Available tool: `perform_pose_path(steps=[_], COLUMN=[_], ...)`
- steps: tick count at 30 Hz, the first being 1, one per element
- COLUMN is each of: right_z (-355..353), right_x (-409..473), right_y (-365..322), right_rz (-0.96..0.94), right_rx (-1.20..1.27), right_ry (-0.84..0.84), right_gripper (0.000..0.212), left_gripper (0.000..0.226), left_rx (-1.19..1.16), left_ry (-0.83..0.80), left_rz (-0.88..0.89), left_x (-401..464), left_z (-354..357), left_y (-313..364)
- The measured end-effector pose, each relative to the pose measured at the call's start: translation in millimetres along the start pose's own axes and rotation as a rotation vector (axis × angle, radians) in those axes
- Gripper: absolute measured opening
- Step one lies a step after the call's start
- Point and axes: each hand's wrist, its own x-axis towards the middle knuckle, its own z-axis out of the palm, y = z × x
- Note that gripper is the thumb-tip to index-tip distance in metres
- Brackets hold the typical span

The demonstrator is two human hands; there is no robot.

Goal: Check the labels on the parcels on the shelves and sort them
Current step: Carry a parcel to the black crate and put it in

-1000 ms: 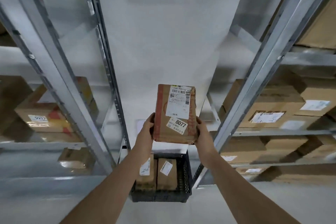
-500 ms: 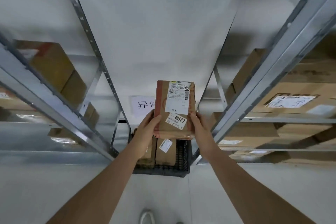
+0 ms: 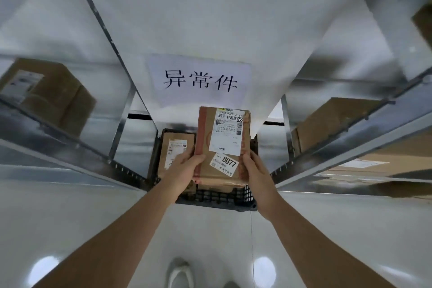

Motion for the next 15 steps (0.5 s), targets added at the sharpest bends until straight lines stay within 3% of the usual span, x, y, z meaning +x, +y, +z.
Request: perform_pose_path(steps=[3,9,15], right_z=[10,28,37], right_x=[48,149,214], right_y=[47,125,166], right_rz=[0.053,0.105,0.181], right_rx=[-0.005,-0.015,-0.025], right_ry=[-0.022,-0.005,-0.014], right_gripper=[0.032,0.04,0.036], left_gripper=[0.026,0.035,0.031], left_rx=[0.043,0.226,0.301], left_ry=[0.027,0.029,0.063], left_rz=[-0.038,-0.067,-0.156], left_x=[50,140,200], left_z=[1,6,12], left_y=[-44,-110,-150])
